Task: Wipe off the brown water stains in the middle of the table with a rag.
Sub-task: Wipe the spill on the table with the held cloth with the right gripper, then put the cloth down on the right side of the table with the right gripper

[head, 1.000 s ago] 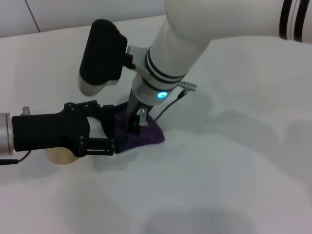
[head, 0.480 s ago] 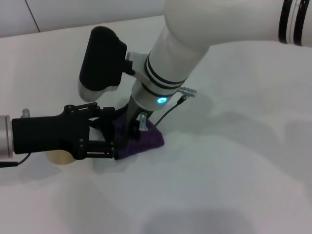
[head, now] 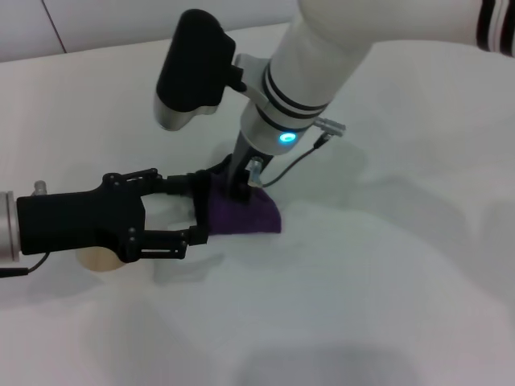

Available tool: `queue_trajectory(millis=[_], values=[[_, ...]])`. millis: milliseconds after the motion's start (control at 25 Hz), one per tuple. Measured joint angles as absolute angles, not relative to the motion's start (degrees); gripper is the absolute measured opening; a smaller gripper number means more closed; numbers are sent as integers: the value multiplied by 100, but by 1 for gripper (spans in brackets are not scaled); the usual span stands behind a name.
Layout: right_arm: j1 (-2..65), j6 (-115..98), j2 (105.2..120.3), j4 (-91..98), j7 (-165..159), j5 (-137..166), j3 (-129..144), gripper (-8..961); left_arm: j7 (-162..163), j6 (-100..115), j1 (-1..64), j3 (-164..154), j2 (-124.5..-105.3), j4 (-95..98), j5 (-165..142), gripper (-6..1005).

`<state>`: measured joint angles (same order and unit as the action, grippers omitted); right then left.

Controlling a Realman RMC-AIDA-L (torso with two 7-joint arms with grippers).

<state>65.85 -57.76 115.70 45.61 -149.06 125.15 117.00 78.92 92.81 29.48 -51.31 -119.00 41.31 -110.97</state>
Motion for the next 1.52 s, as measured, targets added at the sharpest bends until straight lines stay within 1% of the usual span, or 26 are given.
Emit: queue_trajectory(millis=[160,440,680,800,960,1520], values=[[6322,-6069,11536,4769,-14906,12637,11416,32,7848,9273,2929,-5123,-11890,4130,-11000,888],[5521,-6899,11529,5757,-14897,13204,10569,31,7774,9265,2889,-5123,-11881,4131,-10984,888],[5324,-7275,11468,5846,-14893,13308,10313,36,7757,9255,2876,-5118,-11883,4130,-10985,888],[5089,-7371,11492,6032,-14883,13608,10067,45,7753,9253,2866,-5110,-11883,4131,-10985,888],[4844,-7396,11475,6260,-14819,13703,9871,56,7752,9246,2854,-5002,-11880,4131,-10985,888],[4462,-7407,11489,6375,-14554,13734,9653,94,7771,9246,2786,-4966,-11890,4121,-10986,888]])
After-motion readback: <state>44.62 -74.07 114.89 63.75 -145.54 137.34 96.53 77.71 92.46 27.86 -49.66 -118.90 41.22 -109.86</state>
